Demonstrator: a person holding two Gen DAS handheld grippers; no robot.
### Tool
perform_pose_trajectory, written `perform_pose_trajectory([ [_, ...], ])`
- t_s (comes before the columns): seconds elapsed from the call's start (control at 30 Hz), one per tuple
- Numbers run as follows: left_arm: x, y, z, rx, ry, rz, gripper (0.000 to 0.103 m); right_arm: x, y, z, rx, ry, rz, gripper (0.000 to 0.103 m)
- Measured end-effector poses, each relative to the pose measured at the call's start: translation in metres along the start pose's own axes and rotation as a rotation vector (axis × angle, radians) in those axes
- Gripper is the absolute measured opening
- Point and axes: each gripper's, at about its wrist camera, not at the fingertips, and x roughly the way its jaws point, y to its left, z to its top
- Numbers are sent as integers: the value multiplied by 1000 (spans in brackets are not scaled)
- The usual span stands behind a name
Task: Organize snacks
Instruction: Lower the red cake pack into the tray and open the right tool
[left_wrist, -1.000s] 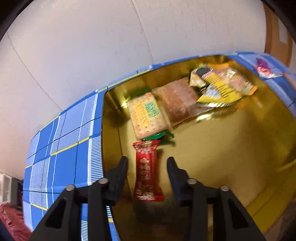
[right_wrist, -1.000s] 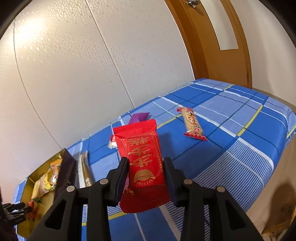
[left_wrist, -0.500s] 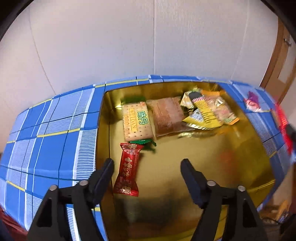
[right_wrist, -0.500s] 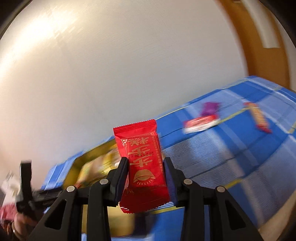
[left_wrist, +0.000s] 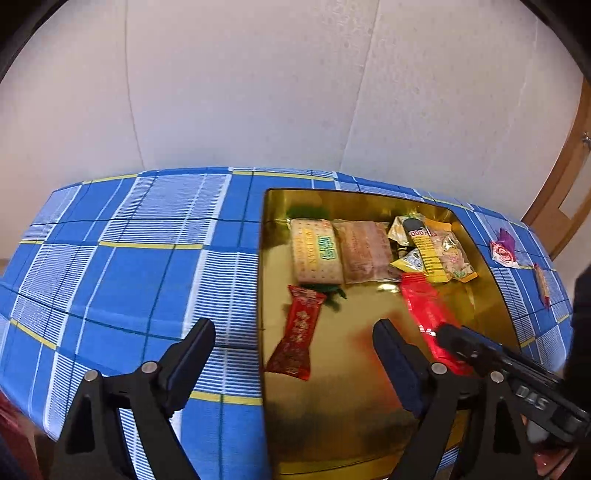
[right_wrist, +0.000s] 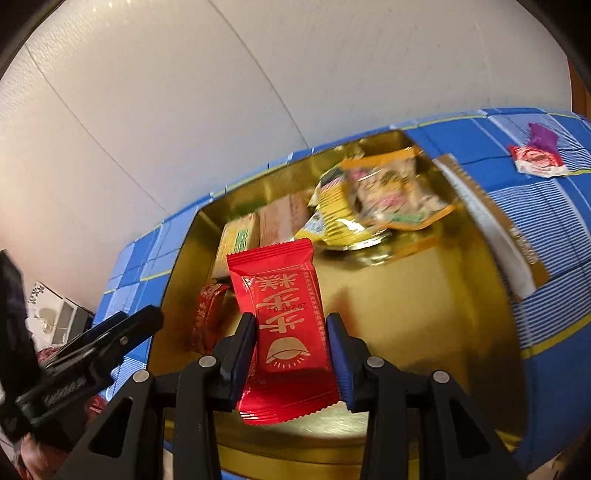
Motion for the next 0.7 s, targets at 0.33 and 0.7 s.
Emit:
perform_pose_trajectory([
  [0.33,-3,25,1,-76,-2,-17,88,41,21,-3,77,69,27,43],
  [0.7,3,-3,-3,-44,31,-78,88,-53,-13,1,38,-224,30,45],
])
